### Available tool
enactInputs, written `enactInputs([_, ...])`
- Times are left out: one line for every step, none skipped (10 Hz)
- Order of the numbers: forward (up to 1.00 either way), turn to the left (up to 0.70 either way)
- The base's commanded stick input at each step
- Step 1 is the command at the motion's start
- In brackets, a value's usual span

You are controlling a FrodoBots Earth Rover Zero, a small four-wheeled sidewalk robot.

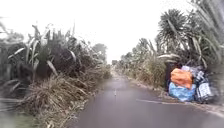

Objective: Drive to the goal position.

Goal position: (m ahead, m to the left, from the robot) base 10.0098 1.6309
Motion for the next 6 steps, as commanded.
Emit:
enactInputs([0.7, 0.0])
enactInputs([0.7, 0.0])
enactInputs([0.7, 0.0])
enactInputs([0.7, 0.0])
enactInputs([0.7, 0.0])
enactInputs([0.7, 0.0])
